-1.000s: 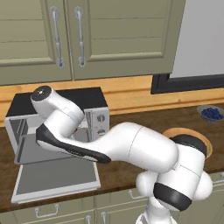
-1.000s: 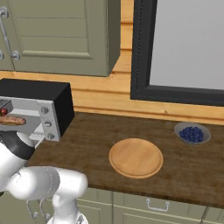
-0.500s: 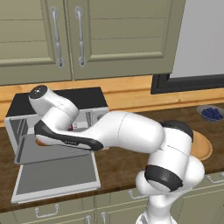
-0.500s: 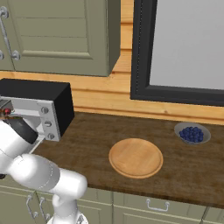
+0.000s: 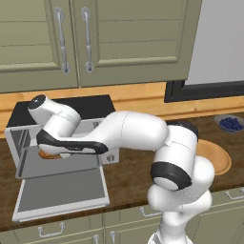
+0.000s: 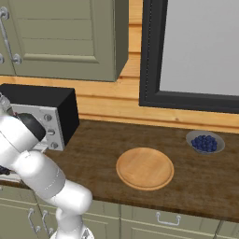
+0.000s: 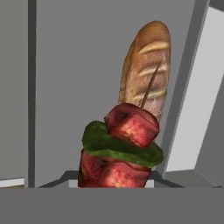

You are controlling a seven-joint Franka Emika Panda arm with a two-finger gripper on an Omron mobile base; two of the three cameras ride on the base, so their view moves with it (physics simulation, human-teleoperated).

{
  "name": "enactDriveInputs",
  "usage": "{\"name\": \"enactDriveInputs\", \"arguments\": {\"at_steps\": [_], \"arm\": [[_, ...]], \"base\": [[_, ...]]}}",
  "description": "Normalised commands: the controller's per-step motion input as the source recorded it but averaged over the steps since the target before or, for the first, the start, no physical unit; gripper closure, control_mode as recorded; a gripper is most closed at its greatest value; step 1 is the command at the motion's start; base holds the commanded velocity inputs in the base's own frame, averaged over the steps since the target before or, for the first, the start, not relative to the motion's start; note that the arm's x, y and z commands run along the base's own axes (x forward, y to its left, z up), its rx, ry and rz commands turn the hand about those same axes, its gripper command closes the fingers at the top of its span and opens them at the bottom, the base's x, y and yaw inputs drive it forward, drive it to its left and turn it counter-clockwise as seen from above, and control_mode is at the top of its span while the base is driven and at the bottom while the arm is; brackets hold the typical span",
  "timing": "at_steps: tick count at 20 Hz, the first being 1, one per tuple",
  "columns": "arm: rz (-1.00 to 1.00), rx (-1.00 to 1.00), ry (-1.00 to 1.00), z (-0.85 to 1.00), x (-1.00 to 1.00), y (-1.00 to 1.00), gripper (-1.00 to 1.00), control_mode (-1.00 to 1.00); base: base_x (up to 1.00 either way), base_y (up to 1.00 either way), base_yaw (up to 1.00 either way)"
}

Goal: Pick up the kebab skewer and baguette bread, and place them inside the toaster oven. Close the toaster oven door and start by setting the timer.

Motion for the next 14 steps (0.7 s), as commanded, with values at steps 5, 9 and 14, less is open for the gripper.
{"name": "enactDriveInputs", "arguments": {"at_steps": [5, 9, 14], "arm": [[-0.01, 0.0, 0.0, -0.17, 0.38, 0.0, 1.0, -1.0], [0.0, 0.0, 0.0, -0.34, 0.28, 0.0, 1.0, -1.0], [0.0, 0.0, 0.0, -0.52, 0.03, -0.01, 1.0, -1.0]], "base": [[0.0, 0.0, 0.0], [0.0, 0.0, 0.0], [0.0, 0.0, 0.0]]}}
